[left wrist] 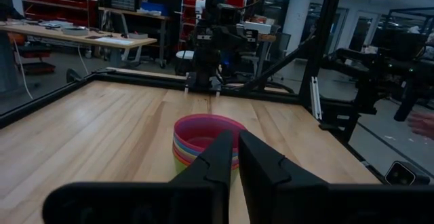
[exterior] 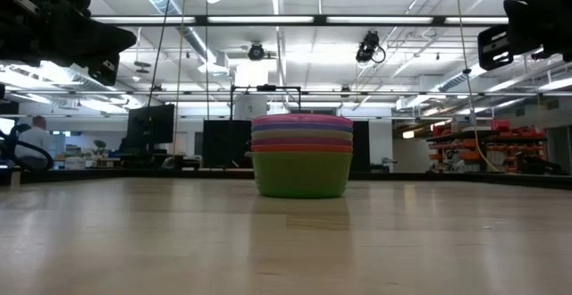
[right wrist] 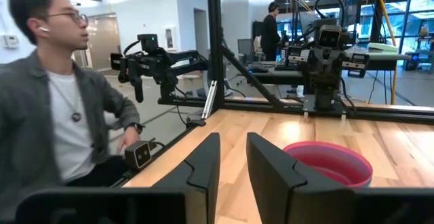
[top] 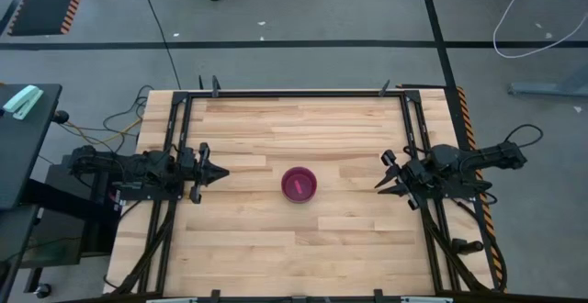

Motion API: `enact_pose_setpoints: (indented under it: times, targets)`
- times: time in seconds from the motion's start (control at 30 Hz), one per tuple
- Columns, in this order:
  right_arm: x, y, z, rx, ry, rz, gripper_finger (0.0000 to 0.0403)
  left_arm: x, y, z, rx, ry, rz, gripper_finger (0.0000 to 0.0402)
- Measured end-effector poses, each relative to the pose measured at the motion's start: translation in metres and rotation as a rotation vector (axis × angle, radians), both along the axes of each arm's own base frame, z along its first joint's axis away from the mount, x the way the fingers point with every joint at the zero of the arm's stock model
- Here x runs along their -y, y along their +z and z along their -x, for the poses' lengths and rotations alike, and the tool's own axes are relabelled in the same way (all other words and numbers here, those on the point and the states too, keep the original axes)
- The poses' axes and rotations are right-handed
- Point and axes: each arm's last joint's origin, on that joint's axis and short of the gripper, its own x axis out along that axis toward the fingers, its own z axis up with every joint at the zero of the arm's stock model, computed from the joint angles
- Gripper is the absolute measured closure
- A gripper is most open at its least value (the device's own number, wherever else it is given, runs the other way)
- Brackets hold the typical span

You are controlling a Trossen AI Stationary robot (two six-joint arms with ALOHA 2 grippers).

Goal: Nest bowls inside each other
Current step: Return to Home Position

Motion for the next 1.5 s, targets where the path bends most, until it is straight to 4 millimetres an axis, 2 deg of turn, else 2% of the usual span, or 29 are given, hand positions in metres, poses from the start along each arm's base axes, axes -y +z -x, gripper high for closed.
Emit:
enact_pose_setpoints:
  times: [0.43,0.8,1.23,1.5]
  targets:
    - [0.0,0.0,0.0,0.0,0.0,-0.001,0.0321,0.0,0.0002,0.0,0.002,0.0,0.001,0.0378]
    - [0.0,0.0002,0.0,0.0,0.0,-0.001,0.0321,0.0,0.0005,0.0,0.005,0.0,0.001,0.0365]
    - [0.0,0.0002,0.0,0.0,0.0,-0.001,0.0321,0.0,0.0005,0.0,0.005,0.0,0.001,0.0381]
    - [0.0,0.0001,0.0,0.0,0.0,-0.001,0.0321,0.0,0.0005,0.0,0.005,-0.001,0.001,0.037]
